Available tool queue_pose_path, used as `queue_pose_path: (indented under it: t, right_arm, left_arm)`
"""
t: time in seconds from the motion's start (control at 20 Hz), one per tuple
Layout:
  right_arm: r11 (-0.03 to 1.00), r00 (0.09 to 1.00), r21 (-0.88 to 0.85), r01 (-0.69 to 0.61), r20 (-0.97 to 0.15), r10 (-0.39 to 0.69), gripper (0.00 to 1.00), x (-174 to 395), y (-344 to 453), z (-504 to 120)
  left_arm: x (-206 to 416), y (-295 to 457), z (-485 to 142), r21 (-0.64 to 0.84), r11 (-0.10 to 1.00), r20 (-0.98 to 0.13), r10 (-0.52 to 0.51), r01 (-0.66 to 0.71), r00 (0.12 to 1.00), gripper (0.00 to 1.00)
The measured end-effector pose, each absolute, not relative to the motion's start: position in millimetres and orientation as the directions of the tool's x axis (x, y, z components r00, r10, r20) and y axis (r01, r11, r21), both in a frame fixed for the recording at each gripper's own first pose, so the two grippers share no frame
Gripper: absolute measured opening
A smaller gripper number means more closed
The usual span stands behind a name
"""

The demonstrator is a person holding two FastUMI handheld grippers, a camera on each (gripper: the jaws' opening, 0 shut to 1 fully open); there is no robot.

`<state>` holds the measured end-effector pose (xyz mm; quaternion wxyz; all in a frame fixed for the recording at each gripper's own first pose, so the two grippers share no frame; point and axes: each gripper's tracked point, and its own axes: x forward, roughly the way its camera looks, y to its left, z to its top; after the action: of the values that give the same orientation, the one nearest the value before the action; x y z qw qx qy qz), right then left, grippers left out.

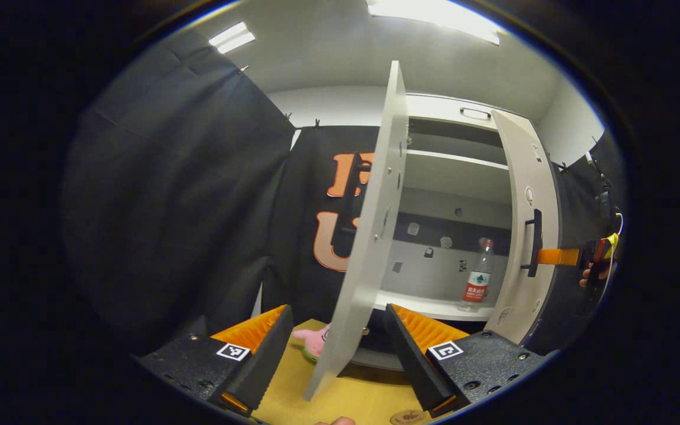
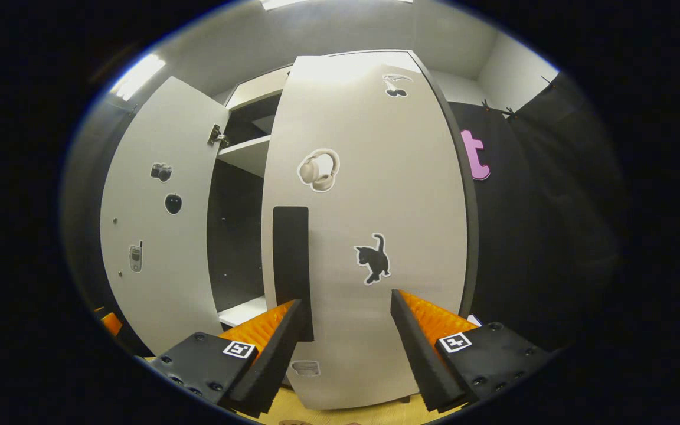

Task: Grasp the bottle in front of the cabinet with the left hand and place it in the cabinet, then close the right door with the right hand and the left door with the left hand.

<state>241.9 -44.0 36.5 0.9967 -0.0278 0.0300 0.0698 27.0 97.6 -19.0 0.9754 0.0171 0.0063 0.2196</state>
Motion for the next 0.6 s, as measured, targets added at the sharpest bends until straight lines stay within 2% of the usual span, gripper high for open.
queue_pose_path:
  t: [0.05, 0.1, 0.35, 0.6]
  right_arm:
    - [0.990, 0.989, -0.041, -0.135, -0.069, 0.132, 1.00, 244.5, -42.4, 35.6]
    - [0.991, 0.989, -0.028, -0.132, -0.077, 0.130, 0.97, 243.8, -40.2, 35.7]
    - [0.992, 0.988, 0.028, -0.124, -0.086, 0.126, 0.97, 250.3, -36.3, 32.3]
    - [0.993, 0.990, 0.058, -0.103, -0.092, 0.108, 0.97, 242.0, -41.6, 35.3]
  left_arm:
    - [21.6, 107.6, -18.0, 0.040, 0.895, -0.009, 0.445, -0.444, 0.896, 0.94]
    - [17.7, 117.4, -16.9, 0.042, 0.886, -0.012, 0.463, -0.462, 0.886, 0.94]
    - [8.6, 155.9, 0.0, 0.079, 0.842, 0.019, 0.534, -0.534, 0.845, 0.95]
    - [31.9, 175.0, 21.8, 0.057, 0.836, 0.043, 0.545, -0.547, 0.837, 0.94]
